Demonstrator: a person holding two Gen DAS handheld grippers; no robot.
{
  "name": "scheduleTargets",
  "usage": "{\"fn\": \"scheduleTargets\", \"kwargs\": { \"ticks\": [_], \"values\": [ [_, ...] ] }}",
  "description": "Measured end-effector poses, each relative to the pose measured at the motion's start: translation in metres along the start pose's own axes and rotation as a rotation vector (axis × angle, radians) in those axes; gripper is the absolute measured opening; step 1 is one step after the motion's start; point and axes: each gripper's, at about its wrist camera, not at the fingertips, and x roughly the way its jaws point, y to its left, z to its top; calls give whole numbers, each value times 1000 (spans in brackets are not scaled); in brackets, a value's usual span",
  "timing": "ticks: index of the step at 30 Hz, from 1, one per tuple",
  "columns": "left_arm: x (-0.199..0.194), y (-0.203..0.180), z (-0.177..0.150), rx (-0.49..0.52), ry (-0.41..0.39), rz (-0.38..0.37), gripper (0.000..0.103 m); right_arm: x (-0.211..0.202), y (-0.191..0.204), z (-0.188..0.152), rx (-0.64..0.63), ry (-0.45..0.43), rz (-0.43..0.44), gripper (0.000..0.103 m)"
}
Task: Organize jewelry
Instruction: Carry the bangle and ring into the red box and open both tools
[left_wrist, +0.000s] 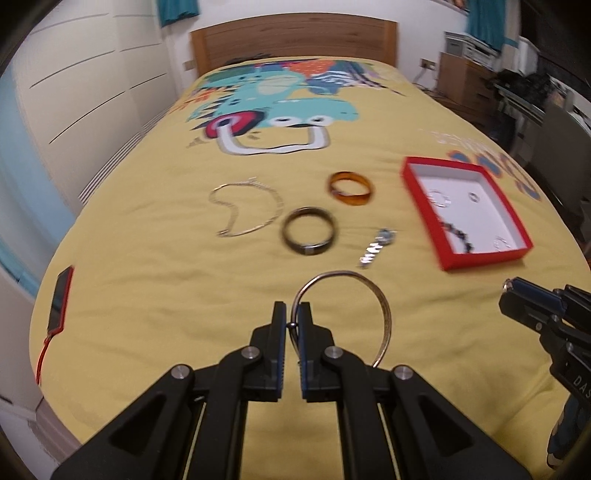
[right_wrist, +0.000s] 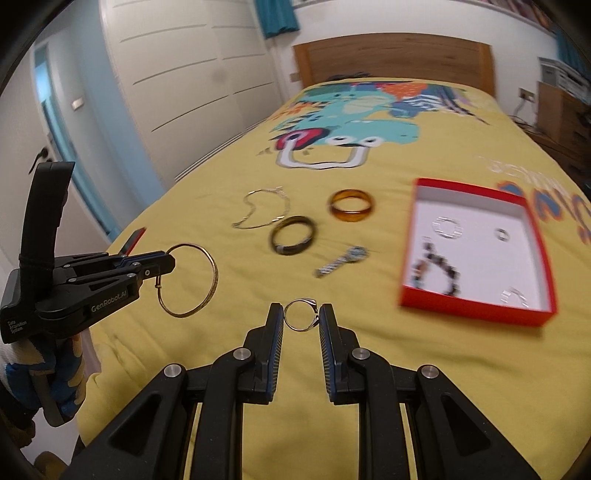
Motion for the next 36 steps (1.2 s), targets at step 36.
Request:
{"fn": "scheduleTargets", "kwargs": {
  "ticks": [36],
  "values": [
    [195, -205, 162, 231, 111, -137, 5, 103, -234, 124, 115, 90, -183, 20]
  ]
}}
